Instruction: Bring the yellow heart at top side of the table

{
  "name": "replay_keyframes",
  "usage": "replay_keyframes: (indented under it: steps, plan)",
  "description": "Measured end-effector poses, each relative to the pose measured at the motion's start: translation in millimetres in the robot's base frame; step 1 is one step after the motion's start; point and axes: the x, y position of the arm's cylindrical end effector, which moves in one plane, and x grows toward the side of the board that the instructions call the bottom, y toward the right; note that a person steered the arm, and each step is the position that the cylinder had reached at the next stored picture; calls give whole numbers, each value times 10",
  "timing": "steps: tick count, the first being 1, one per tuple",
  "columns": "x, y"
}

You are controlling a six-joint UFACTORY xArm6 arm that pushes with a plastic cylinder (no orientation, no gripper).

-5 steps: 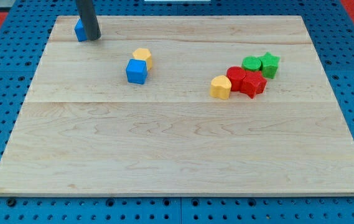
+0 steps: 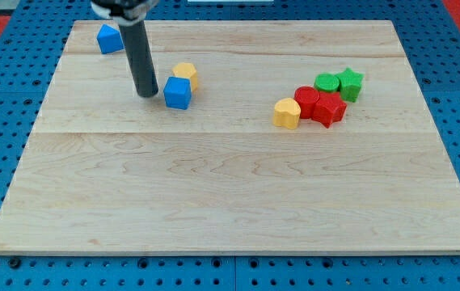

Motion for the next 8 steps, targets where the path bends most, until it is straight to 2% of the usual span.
replay_keyframes:
  steps: [1, 2, 3, 5, 7, 8]
  plan:
    - [792, 778]
    - [944, 1845]
    - [668, 2156]
    - [-227, 2040]
    - [-271, 1778]
    - [-793, 1493]
